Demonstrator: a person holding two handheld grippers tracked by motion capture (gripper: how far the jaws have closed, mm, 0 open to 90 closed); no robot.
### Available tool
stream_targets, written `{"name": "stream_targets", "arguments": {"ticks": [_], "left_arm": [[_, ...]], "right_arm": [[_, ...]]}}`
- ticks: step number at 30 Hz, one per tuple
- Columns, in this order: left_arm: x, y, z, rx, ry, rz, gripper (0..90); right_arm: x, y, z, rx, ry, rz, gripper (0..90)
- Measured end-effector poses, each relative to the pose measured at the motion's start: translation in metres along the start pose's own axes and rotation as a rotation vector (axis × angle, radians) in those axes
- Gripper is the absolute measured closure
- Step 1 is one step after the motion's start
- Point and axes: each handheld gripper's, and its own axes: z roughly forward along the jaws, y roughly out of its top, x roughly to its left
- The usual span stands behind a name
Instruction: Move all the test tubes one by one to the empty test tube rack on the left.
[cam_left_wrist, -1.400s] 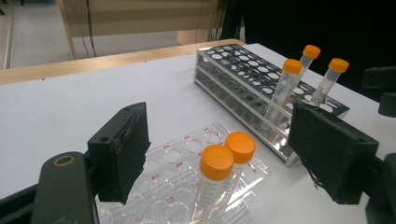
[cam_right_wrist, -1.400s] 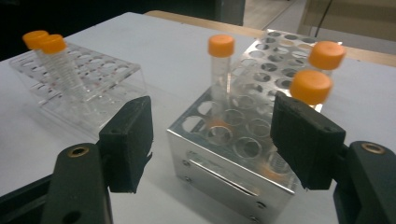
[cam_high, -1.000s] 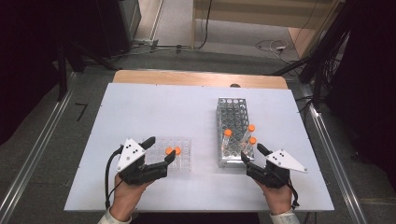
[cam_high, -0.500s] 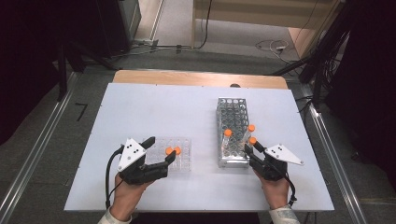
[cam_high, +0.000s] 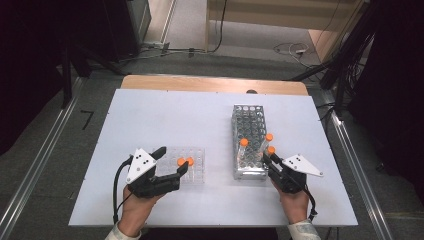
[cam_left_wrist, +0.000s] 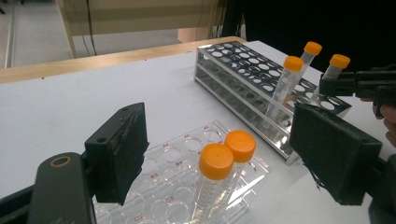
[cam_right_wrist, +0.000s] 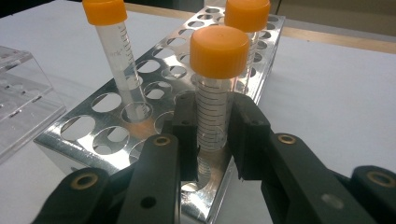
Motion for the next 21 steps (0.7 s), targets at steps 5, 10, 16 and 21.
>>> {"name": "stream_targets", "arguments": {"ticks": [5, 10, 16, 21], "left_arm": [[0.000, 0.000, 0.000, 0.000, -0.002, 0.000, 19.1], [0.000, 0.000, -0.001, -0.002, 0.000, -0.003, 19.1], [0.000, 0.001, -0.001, -0.003, 0.000, -0.003, 19.1], [0.000, 0.001, -0.001, -0.004, -0.001, -0.002, 19.1]], "right_arm": [[-0.002, 0.004, -0.005, -0.032, 0.006, 0.012, 71.5], [-0.002, 0.008, -0.009, -0.054, 0.009, 0.013, 71.6], [0.000, 0.016, -0.016, -0.084, 0.004, 0.012, 71.7], [0.001, 0.025, -0.028, -0.121, -0.003, 0.001, 71.8]]}}
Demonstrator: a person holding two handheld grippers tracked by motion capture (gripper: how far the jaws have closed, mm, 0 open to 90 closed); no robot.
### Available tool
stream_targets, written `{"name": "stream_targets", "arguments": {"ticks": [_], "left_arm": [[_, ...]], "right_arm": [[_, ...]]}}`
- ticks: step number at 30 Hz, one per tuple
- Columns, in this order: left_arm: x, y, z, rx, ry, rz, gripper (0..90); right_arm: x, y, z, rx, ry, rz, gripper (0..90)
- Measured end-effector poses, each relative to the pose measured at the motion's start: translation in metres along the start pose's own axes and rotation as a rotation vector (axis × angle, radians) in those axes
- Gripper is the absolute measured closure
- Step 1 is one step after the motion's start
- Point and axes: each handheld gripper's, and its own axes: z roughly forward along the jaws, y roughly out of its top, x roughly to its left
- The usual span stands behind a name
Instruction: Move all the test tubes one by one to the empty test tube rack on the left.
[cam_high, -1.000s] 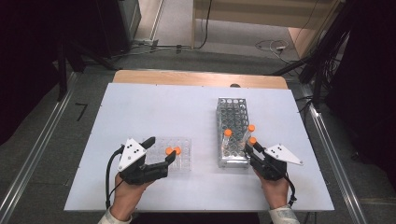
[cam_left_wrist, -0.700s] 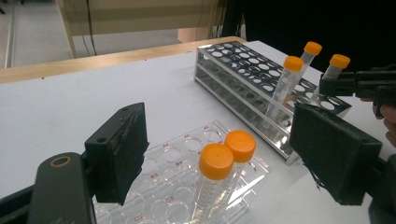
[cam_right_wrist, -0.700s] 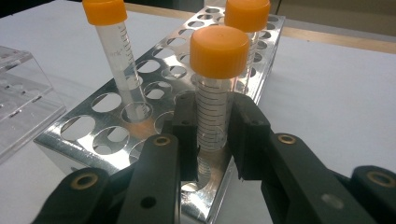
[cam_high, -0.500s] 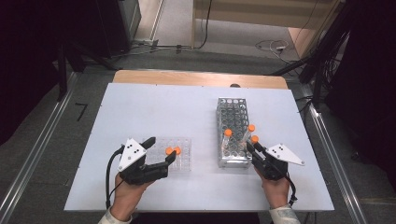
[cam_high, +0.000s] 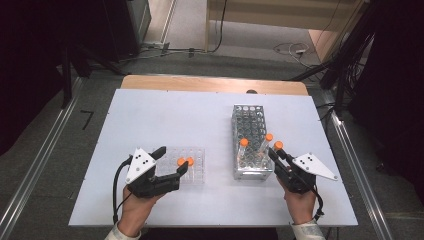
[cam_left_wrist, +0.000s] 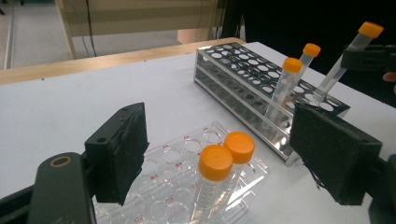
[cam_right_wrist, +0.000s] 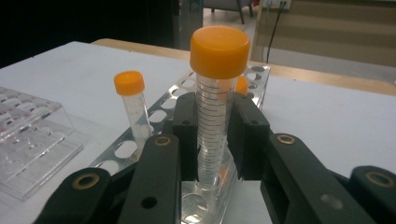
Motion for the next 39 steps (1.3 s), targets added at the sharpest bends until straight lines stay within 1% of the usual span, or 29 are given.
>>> {"name": "stream_targets", "arguments": {"ticks": [3, 4, 6, 7, 8, 11, 18, 23, 25, 32, 39], "left_arm": [[0.000, 0.000, -0.001, -0.005, -0.002, 0.001, 19.0], [0.000, 0.001, -0.001, -0.006, -0.001, -0.002, 19.0], [0.000, 0.001, -0.002, -0.008, -0.001, -0.001, 19.0], [0.000, 0.001, -0.002, -0.011, -0.001, -0.001, 19.0], [0.000, 0.001, -0.002, -0.012, -0.002, -0.001, 19.0], [-0.001, 0.002, -0.003, -0.016, -0.004, -0.001, 18.9], [-0.003, 0.003, -0.006, -0.025, -0.011, 0.003, 19.0], [-0.006, 0.004, -0.007, -0.022, -0.024, 0.014, 19.0], [-0.009, 0.004, -0.006, -0.017, -0.030, 0.016, 19.1], [-0.017, 0.003, -0.005, -0.010, -0.054, 0.032, 19.3], [-0.025, 0.002, -0.004, -0.004, -0.076, 0.045, 19.8]], "right_arm": [[0.002, 0.005, -0.007, -0.021, 0.004, -0.002, 71.9], [0.004, 0.009, -0.011, -0.036, 0.012, -0.008, 71.8], [0.006, 0.010, -0.014, -0.042, 0.016, -0.009, 71.8], [0.010, 0.013, -0.017, -0.054, 0.032, -0.014, 71.8], [0.010, 0.013, -0.017, -0.054, 0.032, -0.014, 71.8], [0.020, 0.015, -0.021, -0.060, 0.067, -0.027, 71.8], [0.047, 0.015, -0.022, -0.035, 0.175, -0.064, 71.8], [0.064, 0.011, -0.021, -0.015, 0.238, -0.087, 71.8], [0.071, 0.009, -0.019, 0.002, 0.262, -0.097, 71.8], [0.088, 0.000, -0.012, 0.044, 0.315, -0.126, 71.9], [0.100, -0.006, -0.008, 0.072, 0.348, -0.146, 71.8]]}}
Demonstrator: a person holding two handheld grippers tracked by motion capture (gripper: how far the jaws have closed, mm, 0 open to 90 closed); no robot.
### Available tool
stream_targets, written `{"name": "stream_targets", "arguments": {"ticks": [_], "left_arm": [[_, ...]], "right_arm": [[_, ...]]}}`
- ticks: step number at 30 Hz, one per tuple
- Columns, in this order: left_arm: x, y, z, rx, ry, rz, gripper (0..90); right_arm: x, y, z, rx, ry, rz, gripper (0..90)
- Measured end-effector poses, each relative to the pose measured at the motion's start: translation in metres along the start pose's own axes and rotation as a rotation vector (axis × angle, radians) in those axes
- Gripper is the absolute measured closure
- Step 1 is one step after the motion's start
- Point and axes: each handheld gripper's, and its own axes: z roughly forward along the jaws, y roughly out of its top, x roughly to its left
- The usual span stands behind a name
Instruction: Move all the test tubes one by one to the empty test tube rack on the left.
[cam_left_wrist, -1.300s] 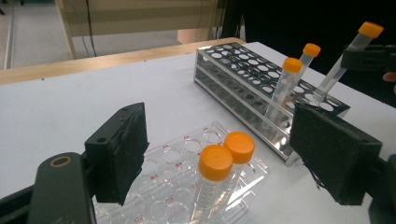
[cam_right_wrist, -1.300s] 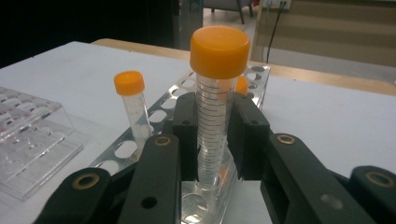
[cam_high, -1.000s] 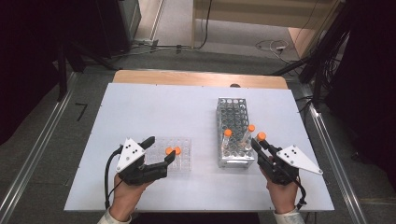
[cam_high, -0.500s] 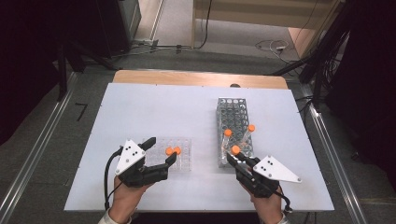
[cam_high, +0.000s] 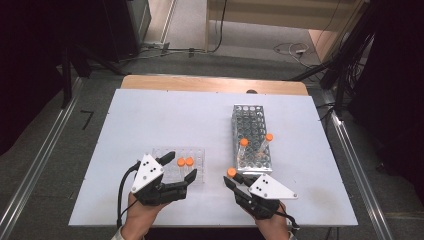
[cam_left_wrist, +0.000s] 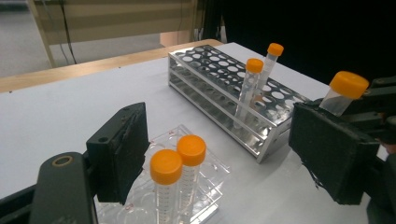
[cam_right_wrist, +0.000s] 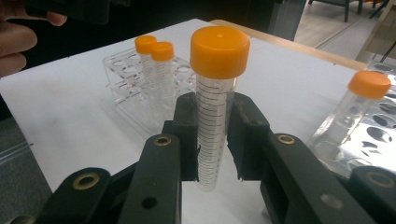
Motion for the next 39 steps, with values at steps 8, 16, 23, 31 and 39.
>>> {"name": "stream_targets", "arguments": {"ticks": [8, 16, 23, 31, 39], "left_arm": [[-0.014, -0.003, 0.005, 0.017, -0.044, 0.026, 20.4], [-0.028, -0.008, 0.011, 0.028, -0.100, 0.043, 24.5], [-0.035, -0.013, 0.016, 0.038, -0.156, 0.054, 35.7], [-0.040, -0.018, 0.022, 0.060, -0.190, 0.071, 50.4], [-0.040, -0.020, 0.024, 0.062, -0.194, 0.070, 60.5]], "right_arm": [[0.010, -0.004, 0.010, 0.030, 0.028, -0.014, 71.8], [0.017, -0.006, 0.016, 0.045, 0.055, -0.025, 71.8], [0.023, -0.007, 0.021, 0.053, 0.074, -0.028, 71.8], [0.031, -0.008, 0.026, 0.064, 0.094, -0.036, 71.8], [0.032, -0.008, 0.027, 0.066, 0.108, -0.032, 71.8]]}}
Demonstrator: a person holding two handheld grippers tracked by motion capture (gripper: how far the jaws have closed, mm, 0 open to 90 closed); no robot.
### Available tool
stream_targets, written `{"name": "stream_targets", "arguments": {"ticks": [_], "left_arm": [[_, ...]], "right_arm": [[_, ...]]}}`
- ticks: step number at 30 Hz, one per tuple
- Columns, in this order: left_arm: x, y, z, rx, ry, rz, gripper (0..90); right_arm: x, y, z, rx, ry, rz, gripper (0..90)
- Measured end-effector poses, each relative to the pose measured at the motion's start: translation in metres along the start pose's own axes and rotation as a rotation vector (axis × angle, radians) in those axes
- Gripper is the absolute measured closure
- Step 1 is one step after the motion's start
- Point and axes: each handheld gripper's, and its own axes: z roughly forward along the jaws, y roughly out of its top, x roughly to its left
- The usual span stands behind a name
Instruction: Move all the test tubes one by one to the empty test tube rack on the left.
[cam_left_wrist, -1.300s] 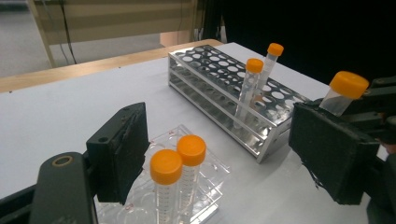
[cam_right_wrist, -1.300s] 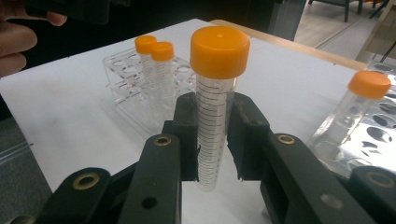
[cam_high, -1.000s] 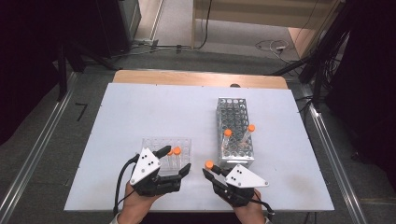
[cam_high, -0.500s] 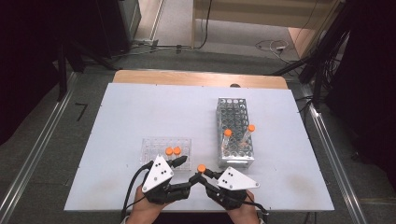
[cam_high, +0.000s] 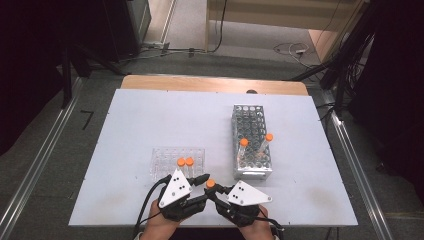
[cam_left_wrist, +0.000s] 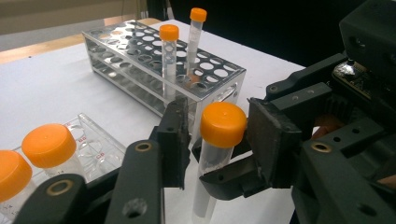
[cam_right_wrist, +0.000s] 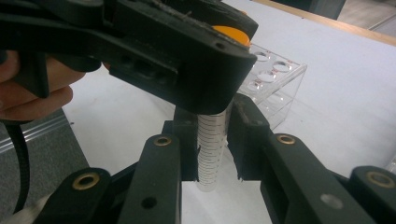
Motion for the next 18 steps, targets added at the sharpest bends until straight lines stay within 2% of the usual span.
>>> {"name": "stream_targets", "arguments": {"ticks": [6, 14, 16, 18], "left_arm": [[-0.0008, -0.0008, 0.0007, 0.008, -0.005, 0.005, 68.0], [-0.0005, -0.0007, 0.0005, 0.012, -0.002, 0.003, 69.2], [-0.0003, -0.0003, -0.0003, 0.009, -0.006, 0.000, 69.5], [-0.0003, 0.0003, -0.0012, 0.006, -0.008, -0.003, 69.5]], "right_arm": [[-0.0001, 0.0001, -0.0002, -0.002, 0.000, 0.001, 71.8], [0.0001, -0.0003, 0.0003, 0.002, 0.003, 0.004, 71.1], [-0.0005, -0.0002, 0.0001, -0.004, 0.009, 0.012, 67.6], [-0.0016, 0.0003, -0.0003, -0.004, 0.016, 0.017, 58.1]]}}
